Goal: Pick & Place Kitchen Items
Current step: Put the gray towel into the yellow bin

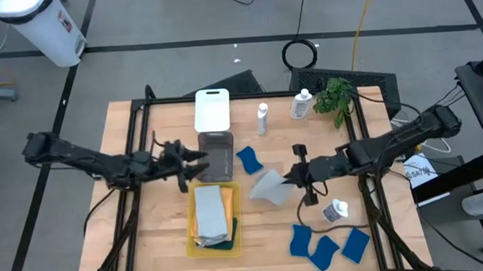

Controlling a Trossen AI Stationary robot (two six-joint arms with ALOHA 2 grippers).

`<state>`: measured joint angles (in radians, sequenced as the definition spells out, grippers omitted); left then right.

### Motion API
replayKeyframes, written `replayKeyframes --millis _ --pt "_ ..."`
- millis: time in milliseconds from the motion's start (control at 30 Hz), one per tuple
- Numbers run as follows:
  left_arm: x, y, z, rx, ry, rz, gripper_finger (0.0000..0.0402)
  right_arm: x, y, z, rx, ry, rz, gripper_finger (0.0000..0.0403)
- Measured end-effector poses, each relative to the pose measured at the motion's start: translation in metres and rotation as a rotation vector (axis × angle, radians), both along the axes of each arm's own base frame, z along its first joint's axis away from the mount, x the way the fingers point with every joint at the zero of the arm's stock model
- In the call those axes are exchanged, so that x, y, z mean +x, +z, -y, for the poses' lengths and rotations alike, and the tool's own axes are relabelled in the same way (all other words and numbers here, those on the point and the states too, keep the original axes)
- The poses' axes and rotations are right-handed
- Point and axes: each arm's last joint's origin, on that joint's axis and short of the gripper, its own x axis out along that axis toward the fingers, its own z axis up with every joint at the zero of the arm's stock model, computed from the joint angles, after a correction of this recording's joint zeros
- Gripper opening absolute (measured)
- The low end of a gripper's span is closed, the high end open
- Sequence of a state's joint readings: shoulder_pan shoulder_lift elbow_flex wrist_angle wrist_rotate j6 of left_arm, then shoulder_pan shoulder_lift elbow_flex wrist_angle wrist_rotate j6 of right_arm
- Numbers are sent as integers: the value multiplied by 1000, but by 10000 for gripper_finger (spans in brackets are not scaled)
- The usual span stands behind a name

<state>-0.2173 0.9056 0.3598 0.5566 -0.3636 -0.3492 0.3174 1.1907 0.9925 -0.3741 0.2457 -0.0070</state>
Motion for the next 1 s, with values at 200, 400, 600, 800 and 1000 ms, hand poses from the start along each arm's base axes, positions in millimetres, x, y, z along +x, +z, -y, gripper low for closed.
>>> replayKeyframes --millis 200,400,600,800,1000 --pt "49 8 12 50 -142 -36 210 5 -4 -8 -43 32 -18 1" --pt "104 23 15 69 -215 -114 210 9 -11 -11 -79 54 -46 0" --pt "142 17 15 35 -291 -242 209 4 -10 -23 -194 111 -28 0" --pt "159 6 12 50 -299 -256 209 -2 -10 -37 -243 141 -10 0" --pt "161 6 11 22 -325 -248 209 -3 -10 -40 -241 153 -9 0"
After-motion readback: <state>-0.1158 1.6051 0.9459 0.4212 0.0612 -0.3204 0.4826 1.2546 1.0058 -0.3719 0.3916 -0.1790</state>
